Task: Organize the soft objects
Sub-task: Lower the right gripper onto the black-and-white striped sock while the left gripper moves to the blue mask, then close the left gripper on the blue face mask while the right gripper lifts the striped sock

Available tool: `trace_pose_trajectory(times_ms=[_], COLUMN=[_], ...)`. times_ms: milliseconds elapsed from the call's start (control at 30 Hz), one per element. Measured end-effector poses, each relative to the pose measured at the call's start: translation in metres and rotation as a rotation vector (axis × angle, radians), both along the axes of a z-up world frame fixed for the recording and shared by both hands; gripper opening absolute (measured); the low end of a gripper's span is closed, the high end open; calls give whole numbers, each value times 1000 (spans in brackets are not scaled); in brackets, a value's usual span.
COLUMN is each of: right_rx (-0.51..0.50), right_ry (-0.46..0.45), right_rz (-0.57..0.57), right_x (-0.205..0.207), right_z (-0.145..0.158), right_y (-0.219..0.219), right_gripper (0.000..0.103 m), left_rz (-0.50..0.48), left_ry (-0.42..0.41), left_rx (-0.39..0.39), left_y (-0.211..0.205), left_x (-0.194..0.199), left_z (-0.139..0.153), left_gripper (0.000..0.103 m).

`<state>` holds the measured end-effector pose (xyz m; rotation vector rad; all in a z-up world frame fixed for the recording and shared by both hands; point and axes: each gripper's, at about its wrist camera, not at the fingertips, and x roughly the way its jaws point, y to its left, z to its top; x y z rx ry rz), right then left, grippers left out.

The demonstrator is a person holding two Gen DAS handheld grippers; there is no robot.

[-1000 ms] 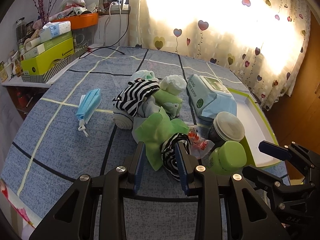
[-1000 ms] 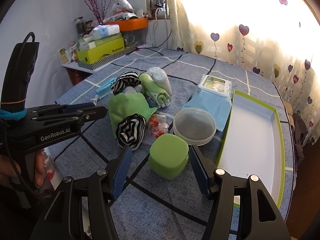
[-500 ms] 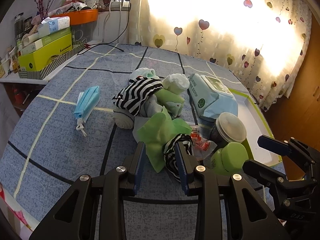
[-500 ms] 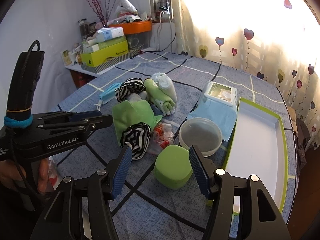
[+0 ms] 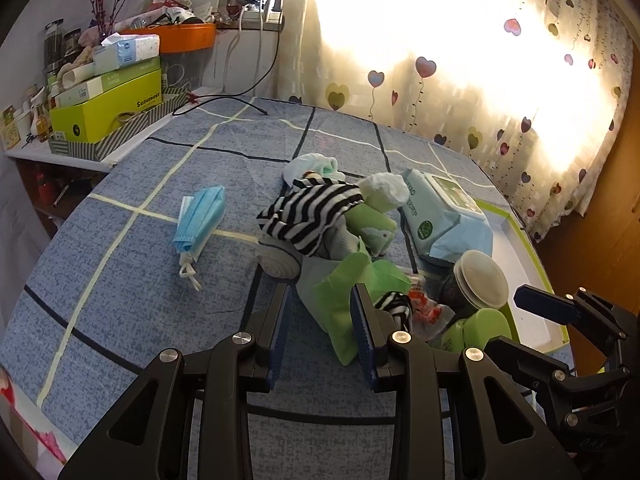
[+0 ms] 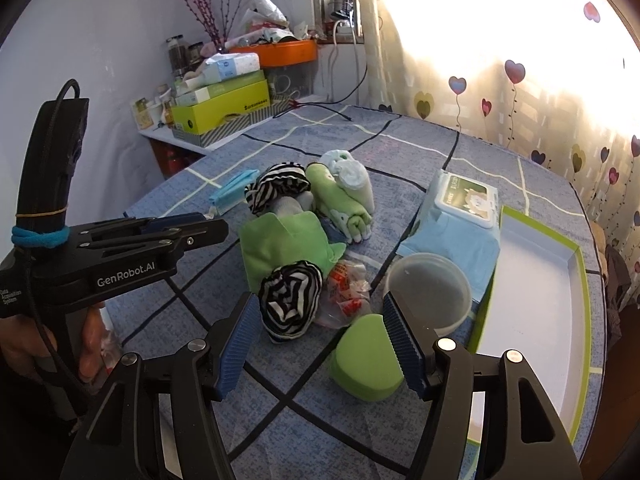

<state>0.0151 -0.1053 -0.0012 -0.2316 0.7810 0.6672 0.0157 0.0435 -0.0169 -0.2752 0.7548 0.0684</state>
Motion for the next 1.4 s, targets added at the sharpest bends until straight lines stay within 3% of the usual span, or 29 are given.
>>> trace_pose_trajectory(times_ms=[700, 1067, 1133, 1200, 1267, 1400], right_rx=[-25, -117, -162, -185, -193, -175], right_ry=[-51, -38, -31, -18, -3, -5], right_rz=[107, 131, 131, 128, 127, 125], right_x=[49, 90, 94, 97, 98, 97], right_z=[15, -8, -17, -22, -26, -24], right_y=[89, 140, 143, 145, 143, 137], right_gripper=[64, 63, 51, 29, 15, 8], left_rz=[123, 140, 137, 133, 128, 118], left_ry=[5, 16, 21, 22, 25, 35], left_rx=[-45, -65, -70, -71, -72, -69], left_y=[80, 103, 105, 106, 107, 107], left_x=[7, 22, 26, 30, 34, 41], left_z=[-17, -29, -30, -31, -32, -36], left_gripper=[32, 32, 32, 32, 32, 32])
